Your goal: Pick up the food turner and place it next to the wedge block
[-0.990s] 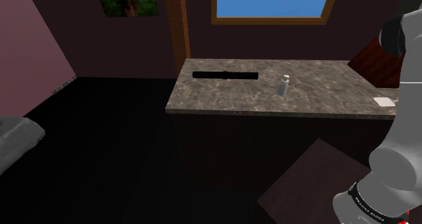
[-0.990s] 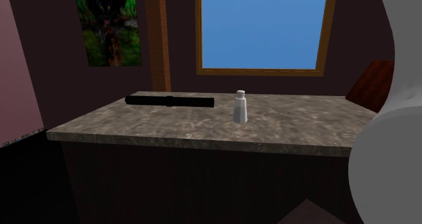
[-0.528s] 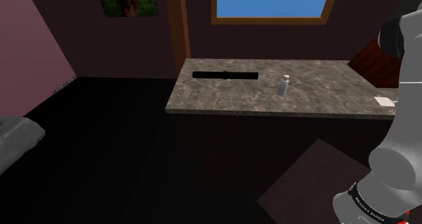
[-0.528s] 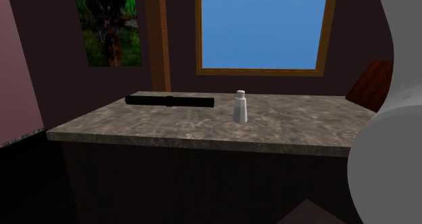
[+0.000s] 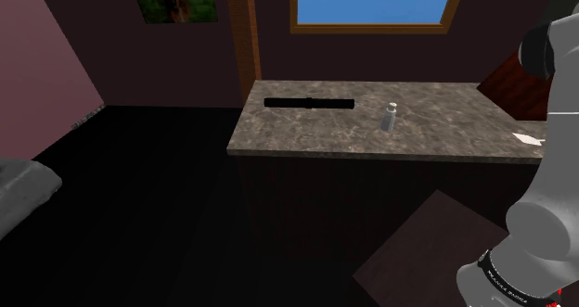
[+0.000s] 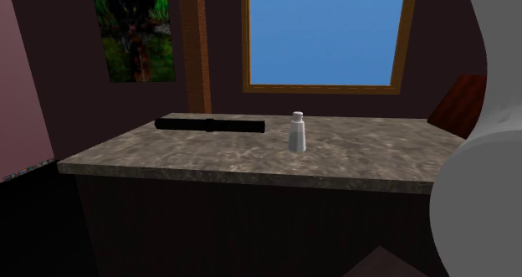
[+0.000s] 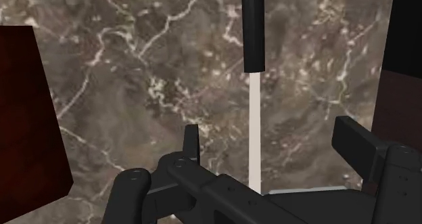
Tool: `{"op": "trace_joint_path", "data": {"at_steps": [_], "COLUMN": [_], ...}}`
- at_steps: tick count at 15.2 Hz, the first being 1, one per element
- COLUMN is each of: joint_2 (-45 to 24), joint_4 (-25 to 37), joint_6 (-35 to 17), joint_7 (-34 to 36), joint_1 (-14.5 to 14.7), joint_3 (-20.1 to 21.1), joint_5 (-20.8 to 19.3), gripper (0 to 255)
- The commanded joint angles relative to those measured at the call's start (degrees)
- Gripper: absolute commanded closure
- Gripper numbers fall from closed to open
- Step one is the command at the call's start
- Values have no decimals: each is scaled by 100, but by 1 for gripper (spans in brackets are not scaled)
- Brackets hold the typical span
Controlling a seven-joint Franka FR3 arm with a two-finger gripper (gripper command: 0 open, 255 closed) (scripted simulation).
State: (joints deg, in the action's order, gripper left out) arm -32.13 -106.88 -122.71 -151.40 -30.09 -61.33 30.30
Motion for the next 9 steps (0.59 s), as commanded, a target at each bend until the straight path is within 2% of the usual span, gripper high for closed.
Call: {"op": "trace_joint_path", "data": {"at_steps": [1,4,9], "joint_2": [101,365,365], "joint_4": [53,244,244], "joint_6": [129,507,507], "joint_7": [66,243,243], "joint_1": [85,308,308], "joint_3": [-109,-395,-395], "joint_5": [-110,-404,-403], "gripper": [0,0,0]}}
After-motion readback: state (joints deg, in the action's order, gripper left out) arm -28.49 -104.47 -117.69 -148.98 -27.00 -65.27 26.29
